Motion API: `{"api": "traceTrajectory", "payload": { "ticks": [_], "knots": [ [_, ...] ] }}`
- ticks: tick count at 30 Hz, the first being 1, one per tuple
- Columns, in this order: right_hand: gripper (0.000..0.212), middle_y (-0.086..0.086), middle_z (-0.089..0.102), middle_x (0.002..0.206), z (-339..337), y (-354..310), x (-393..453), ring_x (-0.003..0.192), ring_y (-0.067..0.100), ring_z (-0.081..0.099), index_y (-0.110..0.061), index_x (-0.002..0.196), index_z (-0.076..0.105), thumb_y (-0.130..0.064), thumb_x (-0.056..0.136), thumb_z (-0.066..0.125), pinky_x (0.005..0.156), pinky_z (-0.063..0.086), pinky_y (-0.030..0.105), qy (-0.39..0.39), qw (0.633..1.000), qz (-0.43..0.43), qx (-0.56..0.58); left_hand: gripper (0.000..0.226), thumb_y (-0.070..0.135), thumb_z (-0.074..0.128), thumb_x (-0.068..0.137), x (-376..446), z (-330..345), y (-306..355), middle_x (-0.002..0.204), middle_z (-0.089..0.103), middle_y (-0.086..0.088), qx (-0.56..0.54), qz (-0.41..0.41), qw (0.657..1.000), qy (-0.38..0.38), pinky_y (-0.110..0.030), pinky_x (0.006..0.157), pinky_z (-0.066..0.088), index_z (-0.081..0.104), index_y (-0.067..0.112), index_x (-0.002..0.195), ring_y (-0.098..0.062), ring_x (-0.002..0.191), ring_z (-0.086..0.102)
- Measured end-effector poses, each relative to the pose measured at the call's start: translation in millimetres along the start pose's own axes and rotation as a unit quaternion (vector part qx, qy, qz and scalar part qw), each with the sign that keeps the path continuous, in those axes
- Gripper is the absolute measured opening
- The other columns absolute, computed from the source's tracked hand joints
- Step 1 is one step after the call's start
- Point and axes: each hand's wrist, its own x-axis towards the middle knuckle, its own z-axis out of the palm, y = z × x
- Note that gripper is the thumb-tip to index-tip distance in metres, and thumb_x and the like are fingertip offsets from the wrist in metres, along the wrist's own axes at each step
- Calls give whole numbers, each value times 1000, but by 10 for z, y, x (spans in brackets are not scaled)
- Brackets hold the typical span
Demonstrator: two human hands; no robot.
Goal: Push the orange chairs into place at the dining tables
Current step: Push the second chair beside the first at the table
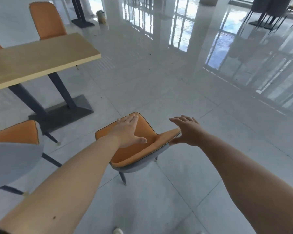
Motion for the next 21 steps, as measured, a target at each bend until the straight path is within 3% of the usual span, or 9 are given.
{"api": "traceTrajectory", "payload": {
  "ticks": [6,10,16,21],
  "knots": [
    [106,-3,24,159,-38,565,255,149,22,8,-31,151,21,-67,65,73,119,3,49,-48,991,-121,-23,113,78,49,77,-64,316,513,163,3,-5,-12,-131,991,28,-48,119,5,0,11,154,-24,149,1],
    [107,-2,24,159,25,776,296,149,22,8,-30,151,22,-67,65,73,119,4,48,-92,978,-181,-43,114,78,50,77,-239,550,816,163,-1,-5,-58,-204,977,0,-49,120,5,-2,12,154,-23,149,-2],
    [104,-3,26,158,225,700,421,148,22,9,-27,151,23,-66,67,71,119,5,49,-122,961,-239,-68,112,74,53,78,-418,835,956,163,-1,-5,-82,-266,960,-12,-49,120,7,-1,12,154,-24,149,-1],
    [99,-5,25,158,509,662,549,148,21,8,-28,151,20,-61,73,71,120,6,51,-133,960,-229,-85,107,70,53,82,-382,1154,894,163,0,-7,-76,-279,957,-37,-49,119,9,-1,11,154,-27,149,1]
  ]
}}
